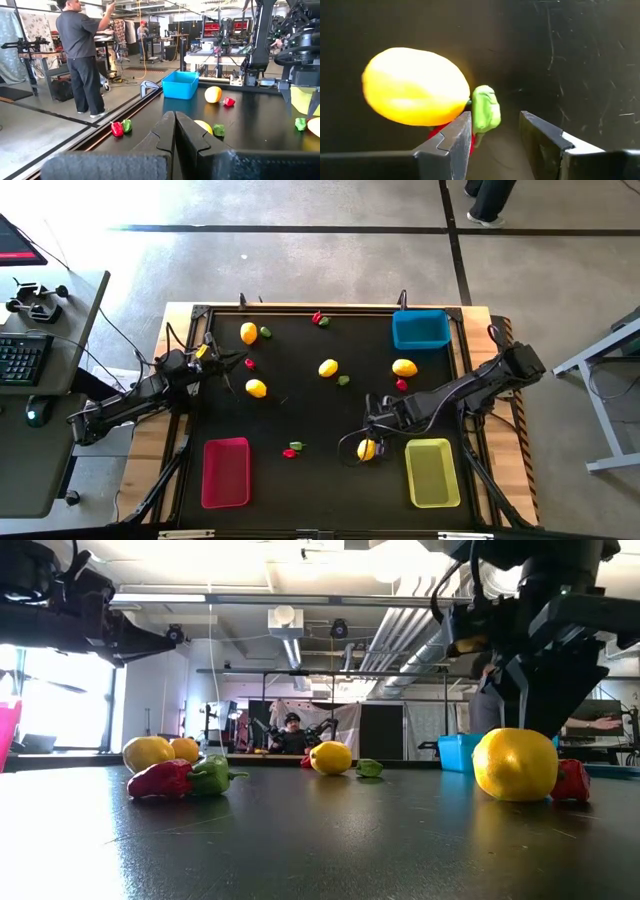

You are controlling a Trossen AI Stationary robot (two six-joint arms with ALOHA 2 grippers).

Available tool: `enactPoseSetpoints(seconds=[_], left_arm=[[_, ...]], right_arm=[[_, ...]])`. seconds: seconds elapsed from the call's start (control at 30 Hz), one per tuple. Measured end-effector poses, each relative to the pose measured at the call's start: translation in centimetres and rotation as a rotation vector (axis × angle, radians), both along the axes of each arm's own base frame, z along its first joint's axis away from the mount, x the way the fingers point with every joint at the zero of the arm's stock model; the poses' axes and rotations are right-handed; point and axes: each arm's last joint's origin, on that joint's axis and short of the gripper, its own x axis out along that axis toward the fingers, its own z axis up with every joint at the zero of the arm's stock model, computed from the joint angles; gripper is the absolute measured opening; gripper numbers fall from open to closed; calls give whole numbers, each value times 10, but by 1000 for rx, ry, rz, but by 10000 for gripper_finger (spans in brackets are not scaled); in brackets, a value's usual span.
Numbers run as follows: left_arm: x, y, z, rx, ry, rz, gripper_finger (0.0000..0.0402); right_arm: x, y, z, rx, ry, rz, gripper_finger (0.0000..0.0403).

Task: Sort produce into baskets
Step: Put the green chili pepper into the yellow bin

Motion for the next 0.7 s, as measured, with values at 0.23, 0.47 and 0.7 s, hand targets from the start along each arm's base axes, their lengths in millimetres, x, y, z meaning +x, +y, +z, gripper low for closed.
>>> enactPoseSetpoints(seconds=[0.23,0.47,0.7], left_arm=[[0,0,-1,-5,10,0,0],[0,0,-1,9,17,0,0],[0,0,-1,25,21,1,0]], right_arm=[[-1,-6,-5,9,28,33,158],[0,-6,-6,15,18,60,153],[5,-14,-14,67,60,64,118]])
